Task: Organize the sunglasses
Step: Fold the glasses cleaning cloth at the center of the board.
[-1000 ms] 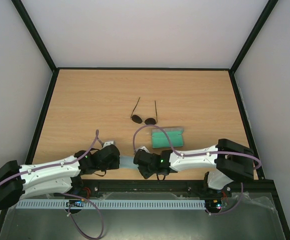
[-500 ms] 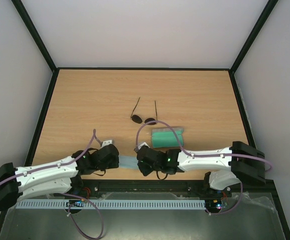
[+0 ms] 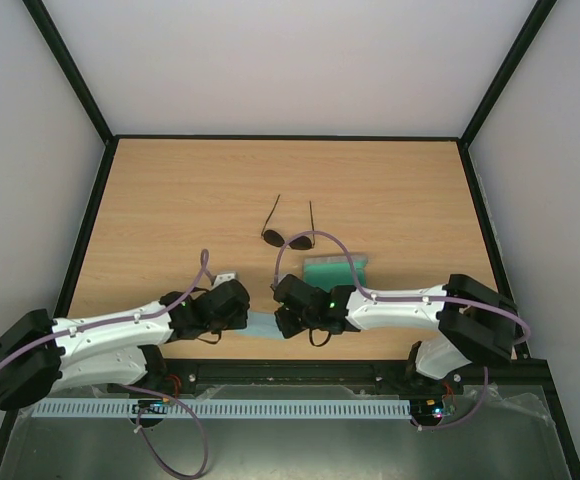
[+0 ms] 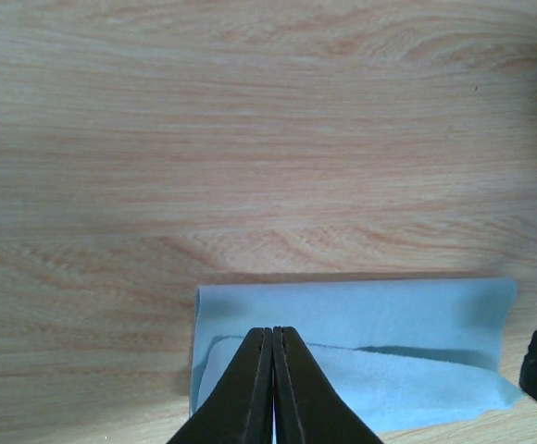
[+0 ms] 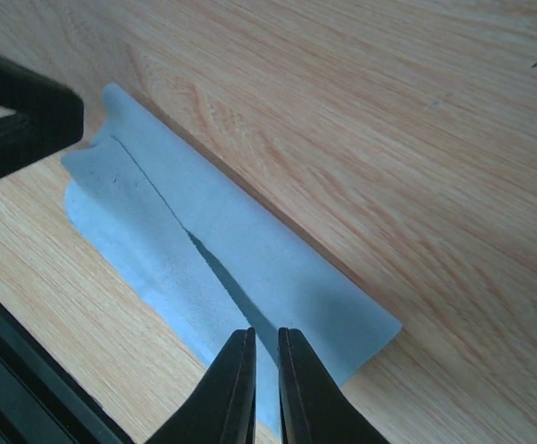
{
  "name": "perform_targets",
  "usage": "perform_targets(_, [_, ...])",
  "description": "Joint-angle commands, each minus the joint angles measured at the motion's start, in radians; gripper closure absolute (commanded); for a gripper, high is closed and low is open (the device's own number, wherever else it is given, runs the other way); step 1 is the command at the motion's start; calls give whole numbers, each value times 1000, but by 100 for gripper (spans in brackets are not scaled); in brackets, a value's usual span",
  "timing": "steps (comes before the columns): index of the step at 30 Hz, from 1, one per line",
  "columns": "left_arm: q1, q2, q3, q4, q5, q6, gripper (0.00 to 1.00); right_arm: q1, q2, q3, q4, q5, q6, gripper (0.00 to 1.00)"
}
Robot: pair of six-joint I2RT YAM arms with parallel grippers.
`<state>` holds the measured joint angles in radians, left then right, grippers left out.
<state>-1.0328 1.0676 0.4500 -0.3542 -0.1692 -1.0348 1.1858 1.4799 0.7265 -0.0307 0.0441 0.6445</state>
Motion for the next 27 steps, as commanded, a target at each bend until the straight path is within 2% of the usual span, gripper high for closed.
perform_targets(1, [24,9,29,10,-7,38,98,-3,13,4,2,-32,22,90])
perform_targets(27, [37,38,59,22,17,73,98,-3,45,-57,25,-53,48,91])
